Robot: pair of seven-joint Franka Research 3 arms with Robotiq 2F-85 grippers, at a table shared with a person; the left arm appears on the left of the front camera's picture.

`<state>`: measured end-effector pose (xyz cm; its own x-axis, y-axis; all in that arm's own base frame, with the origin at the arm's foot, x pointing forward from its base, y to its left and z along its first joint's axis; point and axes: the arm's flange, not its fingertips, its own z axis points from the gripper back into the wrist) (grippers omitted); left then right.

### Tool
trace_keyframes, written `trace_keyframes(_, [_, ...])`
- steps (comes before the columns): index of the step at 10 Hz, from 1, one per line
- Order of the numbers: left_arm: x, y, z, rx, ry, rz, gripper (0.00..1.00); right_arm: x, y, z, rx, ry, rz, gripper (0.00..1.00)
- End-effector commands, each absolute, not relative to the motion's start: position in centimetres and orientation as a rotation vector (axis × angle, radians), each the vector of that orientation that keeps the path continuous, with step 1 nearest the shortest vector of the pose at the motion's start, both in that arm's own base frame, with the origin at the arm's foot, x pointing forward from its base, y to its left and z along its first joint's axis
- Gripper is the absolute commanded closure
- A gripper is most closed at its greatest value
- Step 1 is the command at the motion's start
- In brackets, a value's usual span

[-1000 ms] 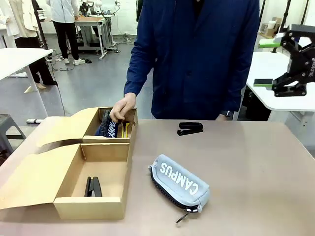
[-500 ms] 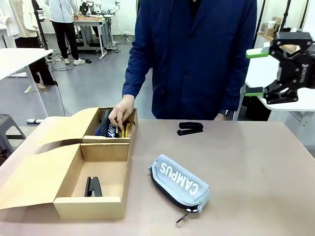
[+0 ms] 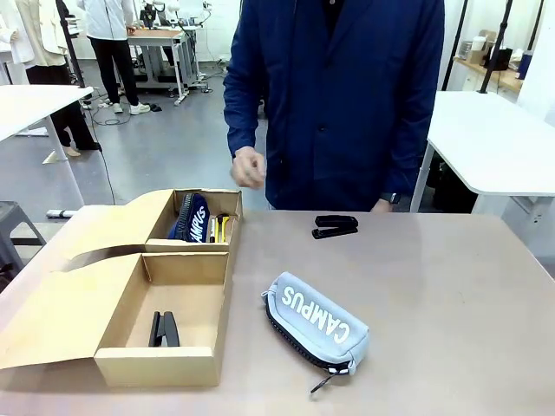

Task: Place items inside the box.
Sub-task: Pick up a Pencil pouch or Stapler and place it inside the Mailer Box closest to the robot.

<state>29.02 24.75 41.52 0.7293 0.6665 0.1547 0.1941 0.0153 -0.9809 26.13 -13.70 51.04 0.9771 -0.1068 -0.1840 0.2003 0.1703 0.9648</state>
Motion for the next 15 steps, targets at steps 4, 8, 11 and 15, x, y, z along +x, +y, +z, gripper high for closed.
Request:
trace_keyframes(4, [28.9, 24.6, 41.6, -1.546, -0.741, 0.398, 0.0, 26.1, -13.7, 51.0, 1.383, 0.08, -0.218, 0.0])
trace_keyframes(8, [28.9, 24.6, 41.6, -1.546, -0.741, 0.398, 0.0, 26.1, -13.7, 51.0, 1.383, 0.08, -0.218, 0.0])
trace_keyframes(11, [28.9, 24.6, 41.6, -1.546, -0.741, 0.398, 0.0, 26.1, -13.7, 51.0, 1.383, 0.08, -0.218, 0.0])
trace_keyframes(15, [28.9, 24.6, 41.6, -1.546, -0.741, 0.398, 0.0, 26.4, -13.7, 50.6, 1.381, 0.067, -0.207, 0.0])
